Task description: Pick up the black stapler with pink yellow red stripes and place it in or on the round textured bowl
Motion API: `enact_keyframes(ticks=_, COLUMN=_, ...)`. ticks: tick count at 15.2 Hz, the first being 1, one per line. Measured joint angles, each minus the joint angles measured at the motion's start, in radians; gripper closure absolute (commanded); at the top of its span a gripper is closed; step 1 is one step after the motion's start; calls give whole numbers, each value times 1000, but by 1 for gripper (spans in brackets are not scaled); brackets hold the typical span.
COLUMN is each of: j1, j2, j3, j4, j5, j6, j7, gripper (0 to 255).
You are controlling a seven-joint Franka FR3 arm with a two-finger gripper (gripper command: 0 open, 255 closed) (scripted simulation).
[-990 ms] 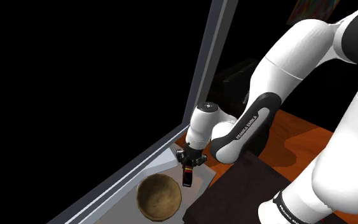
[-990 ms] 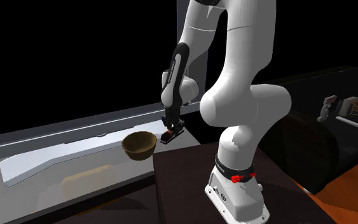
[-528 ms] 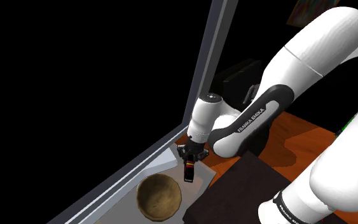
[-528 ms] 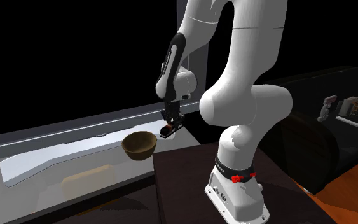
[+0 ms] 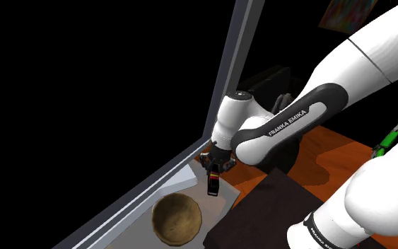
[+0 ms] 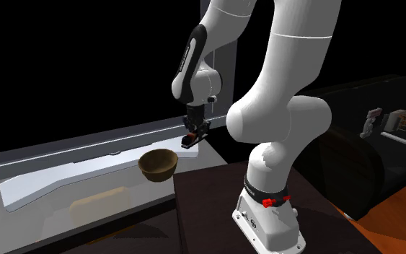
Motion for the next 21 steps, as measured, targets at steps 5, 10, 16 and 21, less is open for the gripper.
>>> enact_keyframes(ticks=5, j1=44, j2=-9, j3=51, j4=24, j5=16, j6=-34, j7=80, gripper=255)
enact_keyframes(ticks=10, j1=99, j2=79, j3=137, j4=100, j5=-64, j6=-35, j7=290, gripper=255)
enact_keyframes(ticks=16, j1=179, j2=195, j3=184, j4=220, j5=-188, j6=-68, j7=522, gripper=255)
enact_keyframes(ticks=21, j1=210, j2=276, j3=148, j4=231, j5=-293, j6=-18, j7=613, gripper=255)
